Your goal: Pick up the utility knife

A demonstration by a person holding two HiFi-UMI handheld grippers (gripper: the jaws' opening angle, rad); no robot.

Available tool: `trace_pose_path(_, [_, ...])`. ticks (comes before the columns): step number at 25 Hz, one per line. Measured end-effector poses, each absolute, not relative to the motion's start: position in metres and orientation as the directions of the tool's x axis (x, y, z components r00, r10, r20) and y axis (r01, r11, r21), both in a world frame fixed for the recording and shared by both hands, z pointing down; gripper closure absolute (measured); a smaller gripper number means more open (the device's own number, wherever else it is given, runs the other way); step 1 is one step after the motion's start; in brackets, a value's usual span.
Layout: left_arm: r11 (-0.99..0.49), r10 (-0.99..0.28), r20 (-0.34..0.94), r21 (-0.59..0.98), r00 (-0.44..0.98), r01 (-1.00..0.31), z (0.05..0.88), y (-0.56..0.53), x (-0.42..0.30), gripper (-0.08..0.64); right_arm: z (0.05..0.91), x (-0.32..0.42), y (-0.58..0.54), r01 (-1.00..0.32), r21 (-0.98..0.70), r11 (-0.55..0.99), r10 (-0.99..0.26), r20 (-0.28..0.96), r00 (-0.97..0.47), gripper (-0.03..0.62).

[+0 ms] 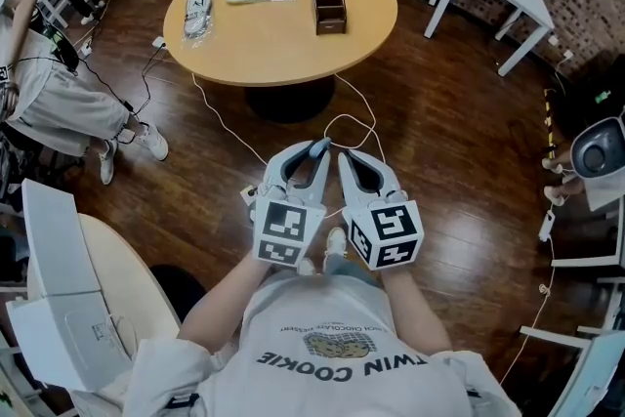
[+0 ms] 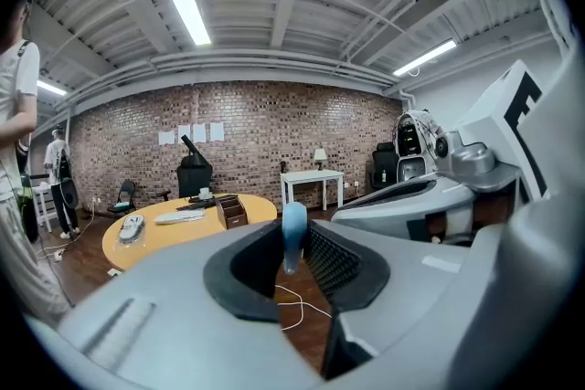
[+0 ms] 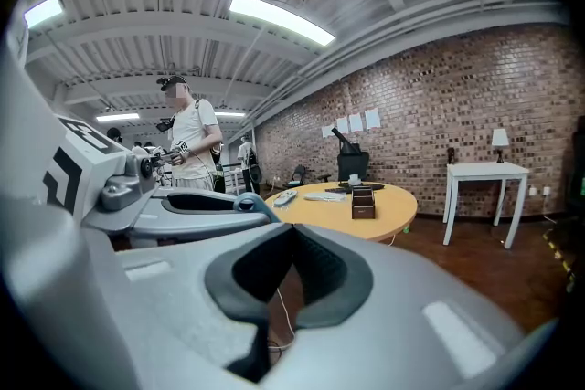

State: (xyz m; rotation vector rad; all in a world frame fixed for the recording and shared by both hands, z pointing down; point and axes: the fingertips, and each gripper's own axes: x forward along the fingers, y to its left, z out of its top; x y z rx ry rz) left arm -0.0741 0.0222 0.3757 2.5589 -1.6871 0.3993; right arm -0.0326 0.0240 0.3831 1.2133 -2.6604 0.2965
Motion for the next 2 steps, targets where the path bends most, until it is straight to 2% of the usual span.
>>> trace_pose_path(2, [-0.406, -0.896, 0.24, -0.099, 0.374, -0.908, 0.3759, 0.0264, -0.0734, 0.489, 0.3828, -0.0327, 0.0283, -0.761, -0.095, 0.642, -0.72, 0.264, -0.641, 0.591])
